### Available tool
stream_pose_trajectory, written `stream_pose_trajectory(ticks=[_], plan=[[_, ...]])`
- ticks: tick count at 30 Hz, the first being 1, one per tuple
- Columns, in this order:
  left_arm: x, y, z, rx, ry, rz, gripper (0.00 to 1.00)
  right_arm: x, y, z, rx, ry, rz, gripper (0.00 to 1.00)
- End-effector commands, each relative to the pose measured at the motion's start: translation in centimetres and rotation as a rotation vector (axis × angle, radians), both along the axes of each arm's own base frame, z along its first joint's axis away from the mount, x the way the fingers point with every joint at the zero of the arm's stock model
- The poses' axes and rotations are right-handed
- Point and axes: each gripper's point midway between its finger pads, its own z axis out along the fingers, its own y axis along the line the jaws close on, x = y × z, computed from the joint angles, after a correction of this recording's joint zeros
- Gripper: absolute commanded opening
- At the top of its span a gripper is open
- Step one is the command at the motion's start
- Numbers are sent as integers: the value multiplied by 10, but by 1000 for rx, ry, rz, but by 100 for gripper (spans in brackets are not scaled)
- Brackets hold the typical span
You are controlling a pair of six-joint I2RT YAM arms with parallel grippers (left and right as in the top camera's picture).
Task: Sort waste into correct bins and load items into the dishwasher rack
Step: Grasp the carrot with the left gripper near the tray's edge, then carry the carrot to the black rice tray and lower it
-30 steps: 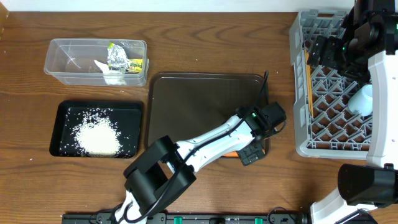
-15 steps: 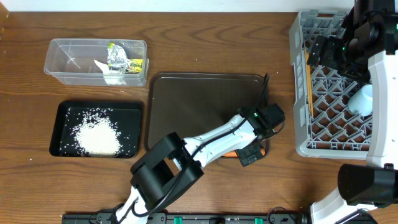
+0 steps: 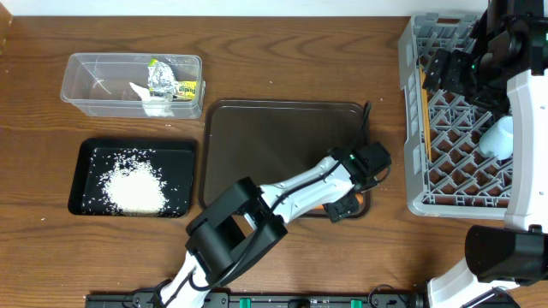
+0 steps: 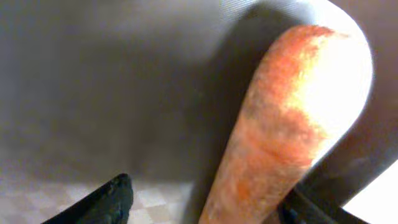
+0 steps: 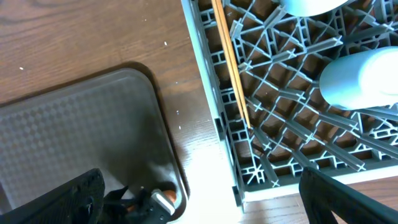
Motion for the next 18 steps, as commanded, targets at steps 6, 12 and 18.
stream_pose_trajectory(ticks=[6, 12, 18], plan=[[11, 16, -9, 10, 36, 62, 57, 0, 0, -2, 4, 7, -10, 99], [20, 24, -8, 5, 37, 156, 50, 0, 0, -2, 4, 7, -10, 99], [33, 28, 5, -28, 19, 242, 30, 0, 0, -2, 4, 7, -10, 99]])
